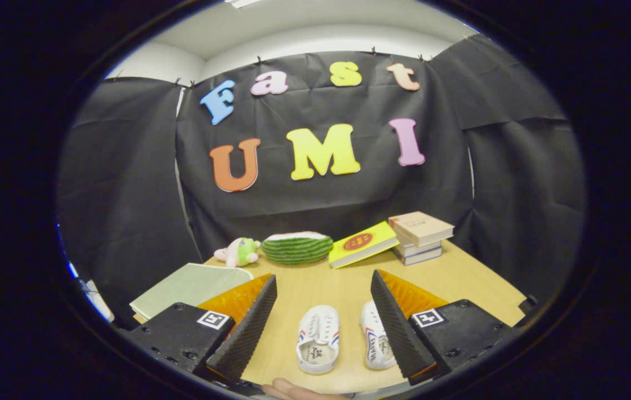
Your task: Open the storage box then place both shoes into the box .Put the left shoe in first, then the right shoe, with the right side of both shoes facing outward in a uniform manner.
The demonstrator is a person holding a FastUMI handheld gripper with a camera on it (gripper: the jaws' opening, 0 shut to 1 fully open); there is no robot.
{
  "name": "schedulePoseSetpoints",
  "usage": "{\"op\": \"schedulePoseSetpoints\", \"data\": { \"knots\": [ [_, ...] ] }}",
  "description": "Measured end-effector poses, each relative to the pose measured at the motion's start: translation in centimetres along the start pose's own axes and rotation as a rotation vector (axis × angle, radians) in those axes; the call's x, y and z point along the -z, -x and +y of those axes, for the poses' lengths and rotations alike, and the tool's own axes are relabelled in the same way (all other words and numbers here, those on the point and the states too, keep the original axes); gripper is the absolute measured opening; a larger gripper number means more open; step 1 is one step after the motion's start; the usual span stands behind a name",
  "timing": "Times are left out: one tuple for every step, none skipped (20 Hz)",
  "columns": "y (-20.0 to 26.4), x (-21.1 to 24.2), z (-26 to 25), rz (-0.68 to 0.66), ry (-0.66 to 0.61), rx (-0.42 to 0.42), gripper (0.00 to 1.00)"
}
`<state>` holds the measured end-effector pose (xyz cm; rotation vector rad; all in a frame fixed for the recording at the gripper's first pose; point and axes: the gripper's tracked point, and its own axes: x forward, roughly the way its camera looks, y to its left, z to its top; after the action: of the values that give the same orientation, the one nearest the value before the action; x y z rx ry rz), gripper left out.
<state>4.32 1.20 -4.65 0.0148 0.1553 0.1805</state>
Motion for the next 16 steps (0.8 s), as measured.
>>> {"op": "schedulePoseSetpoints", "data": {
  "knots": [
    [-0.9,0.7,0.6,0.034,-0.024,-0.034,1.00],
    [-1.8,1.2,1.3,0.065,-0.044,-0.072,1.00],
    [-2.7,1.8,2.1,0.101,-0.060,-0.104,1.00],
    [-3.3,2.2,2.7,0.134,-0.079,-0.137,1.00],
    [-4.0,2.6,3.4,0.166,-0.099,-0.170,1.00],
    [-4.6,2.8,4.2,0.192,-0.112,-0.204,1.00],
    [-5.1,3.2,4.8,0.222,-0.120,-0.233,1.00],
    [-5.7,3.8,5.3,0.257,-0.132,-0.260,1.00],
    [-6.4,4.3,5.8,0.295,-0.147,-0.292,1.00],
    [-6.8,5.0,6.4,0.340,-0.164,-0.327,0.99],
    [-7.4,5.7,6.7,0.383,-0.191,-0.353,0.99],
    [-8.0,6.1,6.9,0.419,-0.234,-0.383,0.98],
    [-8.6,6.7,7.2,0.467,-0.278,-0.415,0.98],
    [-8.8,7.3,7.7,0.519,-0.314,-0.460,0.97],
    [-9.1,7.8,8.5,0.568,-0.338,-0.515,0.96],
    [-9.1,7.9,9.0,0.597,-0.360,-0.561,0.96]
  ]
}}
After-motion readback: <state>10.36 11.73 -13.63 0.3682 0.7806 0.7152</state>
